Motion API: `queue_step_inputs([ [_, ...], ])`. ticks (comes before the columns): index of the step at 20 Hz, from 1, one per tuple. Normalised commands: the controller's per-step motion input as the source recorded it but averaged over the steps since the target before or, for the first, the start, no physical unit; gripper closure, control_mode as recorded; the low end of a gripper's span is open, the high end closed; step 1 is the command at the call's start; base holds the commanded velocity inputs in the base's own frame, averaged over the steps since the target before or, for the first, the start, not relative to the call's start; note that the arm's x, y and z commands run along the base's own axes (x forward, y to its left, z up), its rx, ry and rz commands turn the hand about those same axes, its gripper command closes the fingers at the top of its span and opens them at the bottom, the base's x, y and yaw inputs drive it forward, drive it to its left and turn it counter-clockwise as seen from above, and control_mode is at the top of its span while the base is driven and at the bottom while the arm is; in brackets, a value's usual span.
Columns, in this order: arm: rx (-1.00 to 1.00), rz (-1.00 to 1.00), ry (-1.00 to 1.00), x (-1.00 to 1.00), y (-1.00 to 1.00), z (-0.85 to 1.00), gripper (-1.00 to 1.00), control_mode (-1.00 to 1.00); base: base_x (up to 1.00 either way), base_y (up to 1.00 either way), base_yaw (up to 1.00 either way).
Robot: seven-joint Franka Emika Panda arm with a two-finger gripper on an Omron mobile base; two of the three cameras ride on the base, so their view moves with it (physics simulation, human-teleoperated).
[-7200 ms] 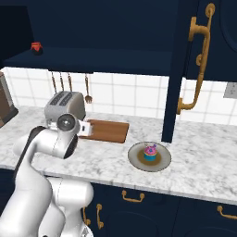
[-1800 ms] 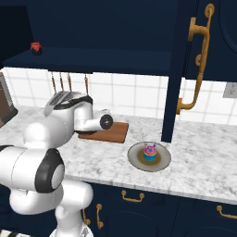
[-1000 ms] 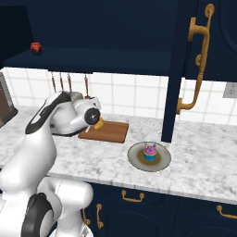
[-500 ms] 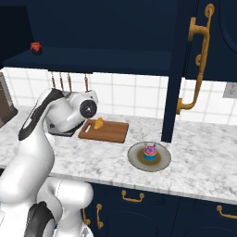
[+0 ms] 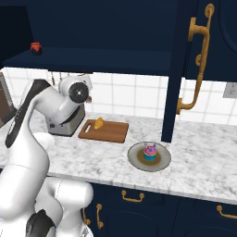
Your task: From the different types of pastries on the counter, select a croissant and place it on the cutting board. Then retrieve a jar of jam from the cabinet and place it alongside the croissant on the cutting board.
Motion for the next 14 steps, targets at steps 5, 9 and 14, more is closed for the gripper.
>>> queue_step_inputs([
  [5,0.0,0.0,0.0,-0.23,0.03,0.9,-1.0,-1.0,0.0,0.0,0.0],
  [9,0.0,0.0,0.0,-0.1,0.15,0.8,-1.0,-1.0,0.0,0.0,0.0],
  [14,0.0,0.01,0.0,0.07,0.41,0.28,-1.0,-1.0,0.0,0.0,0.0],
])
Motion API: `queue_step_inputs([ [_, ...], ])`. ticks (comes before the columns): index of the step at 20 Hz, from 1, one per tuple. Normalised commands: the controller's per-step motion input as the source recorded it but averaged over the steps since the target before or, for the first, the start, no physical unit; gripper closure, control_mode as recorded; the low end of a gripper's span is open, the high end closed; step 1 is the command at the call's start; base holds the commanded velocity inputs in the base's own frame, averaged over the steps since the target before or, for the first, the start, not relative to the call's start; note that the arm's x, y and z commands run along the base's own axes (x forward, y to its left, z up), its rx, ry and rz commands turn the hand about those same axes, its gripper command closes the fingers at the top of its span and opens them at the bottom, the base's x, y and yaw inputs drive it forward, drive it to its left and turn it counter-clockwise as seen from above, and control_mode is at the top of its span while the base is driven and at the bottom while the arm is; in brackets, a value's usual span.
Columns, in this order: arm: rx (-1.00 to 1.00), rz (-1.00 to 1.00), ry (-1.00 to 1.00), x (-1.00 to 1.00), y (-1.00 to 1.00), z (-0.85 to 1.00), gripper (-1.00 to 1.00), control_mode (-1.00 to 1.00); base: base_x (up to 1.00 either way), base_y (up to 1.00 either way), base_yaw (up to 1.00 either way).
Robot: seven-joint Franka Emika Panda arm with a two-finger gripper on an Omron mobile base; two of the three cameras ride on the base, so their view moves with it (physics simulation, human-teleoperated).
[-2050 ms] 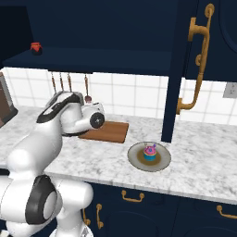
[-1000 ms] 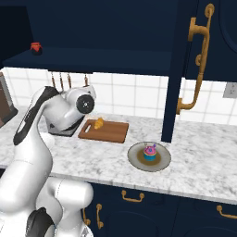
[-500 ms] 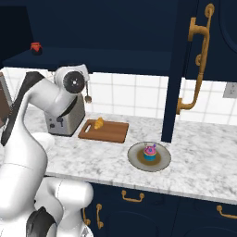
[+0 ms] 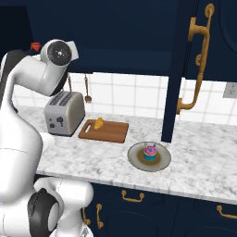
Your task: From the different types of pastries on the counter, select a croissant and place it on the cutting board. Then retrieve a jar of jam from the cabinet and place it alongside the croissant on the cutting board.
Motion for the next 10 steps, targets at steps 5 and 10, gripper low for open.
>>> queue_step_inputs([
  [5,0.0,0.03,0.0,0.19,0.3,0.0,-1.0,-1.0,0.0,0.0,0.0],
  [10,0.0,0.01,0.0,0.06,0.27,-0.01,-1.0,-1.0,0.0,0.0,0.0],
])
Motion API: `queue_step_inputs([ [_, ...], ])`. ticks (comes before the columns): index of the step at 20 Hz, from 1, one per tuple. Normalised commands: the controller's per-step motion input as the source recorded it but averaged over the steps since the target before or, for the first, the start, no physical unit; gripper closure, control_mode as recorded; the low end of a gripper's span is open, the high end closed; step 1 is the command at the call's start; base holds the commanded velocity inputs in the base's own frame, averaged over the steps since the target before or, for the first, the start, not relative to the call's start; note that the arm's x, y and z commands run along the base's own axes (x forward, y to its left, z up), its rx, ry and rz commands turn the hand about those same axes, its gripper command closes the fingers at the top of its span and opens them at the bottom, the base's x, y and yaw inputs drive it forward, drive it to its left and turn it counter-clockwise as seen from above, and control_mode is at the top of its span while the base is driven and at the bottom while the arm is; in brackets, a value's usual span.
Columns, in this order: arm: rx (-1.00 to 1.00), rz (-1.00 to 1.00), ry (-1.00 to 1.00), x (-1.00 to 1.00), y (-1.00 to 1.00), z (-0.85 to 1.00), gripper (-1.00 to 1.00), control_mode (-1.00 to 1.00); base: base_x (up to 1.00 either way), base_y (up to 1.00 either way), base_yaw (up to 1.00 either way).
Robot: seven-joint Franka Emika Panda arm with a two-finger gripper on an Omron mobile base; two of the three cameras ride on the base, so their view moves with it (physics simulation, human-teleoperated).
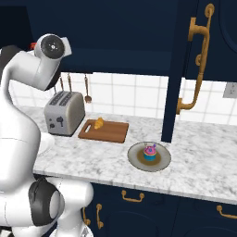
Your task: From the different types of pastries on the counter, select a croissant and place it on the cutting board. Then retrieve a jar of jam from the cabinet and place it alongside the croissant on the cutting board.
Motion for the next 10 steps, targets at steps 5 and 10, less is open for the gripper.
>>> queue_step_inputs([
  [5,0.0,0.02,-0.01,0.3,0.41,-0.07,-1.0,-1.0,0.0,0.0,0.0],
  [10,0.0,0.02,-0.06,0.27,0.2,0.0,-1.0,-1.0,0.0,0.0,0.0],
])
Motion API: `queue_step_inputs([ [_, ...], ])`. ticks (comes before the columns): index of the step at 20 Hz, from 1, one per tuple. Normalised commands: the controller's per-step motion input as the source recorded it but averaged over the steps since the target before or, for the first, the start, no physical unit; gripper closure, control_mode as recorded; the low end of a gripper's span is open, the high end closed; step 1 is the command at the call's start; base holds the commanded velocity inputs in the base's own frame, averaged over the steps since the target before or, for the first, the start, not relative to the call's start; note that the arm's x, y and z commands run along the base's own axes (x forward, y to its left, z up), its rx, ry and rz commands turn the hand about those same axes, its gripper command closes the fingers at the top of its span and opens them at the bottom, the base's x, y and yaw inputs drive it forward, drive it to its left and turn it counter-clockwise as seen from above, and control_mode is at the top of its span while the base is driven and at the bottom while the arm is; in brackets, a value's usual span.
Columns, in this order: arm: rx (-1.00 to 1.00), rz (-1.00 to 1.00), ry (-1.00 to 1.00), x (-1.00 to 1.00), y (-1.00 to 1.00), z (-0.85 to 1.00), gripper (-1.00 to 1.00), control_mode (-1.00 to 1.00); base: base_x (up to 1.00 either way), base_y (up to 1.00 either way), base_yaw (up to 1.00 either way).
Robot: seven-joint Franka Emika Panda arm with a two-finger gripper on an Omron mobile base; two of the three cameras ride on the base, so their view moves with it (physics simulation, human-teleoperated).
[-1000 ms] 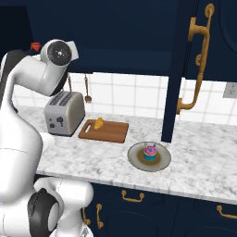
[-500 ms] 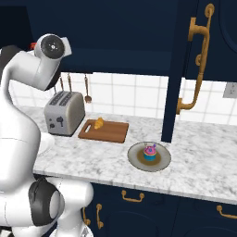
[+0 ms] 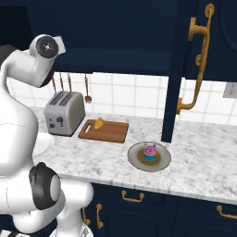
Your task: From the different types of pastries on the counter, select a croissant and place it on the cutting board. Then retrieve a jar of jam from the cabinet and place it alongside the croissant on the cutting board.
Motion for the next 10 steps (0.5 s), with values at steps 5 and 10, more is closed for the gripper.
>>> queue_step_inputs([
  [5,0.0,0.0,-0.01,0.08,0.15,0.0,-1.0,-1.0,0.0,0.0,0.0],
  [10,0.0,0.0,0.0,0.49,0.39,0.0,-1.0,-1.0,0.0,0.0,0.0],
])
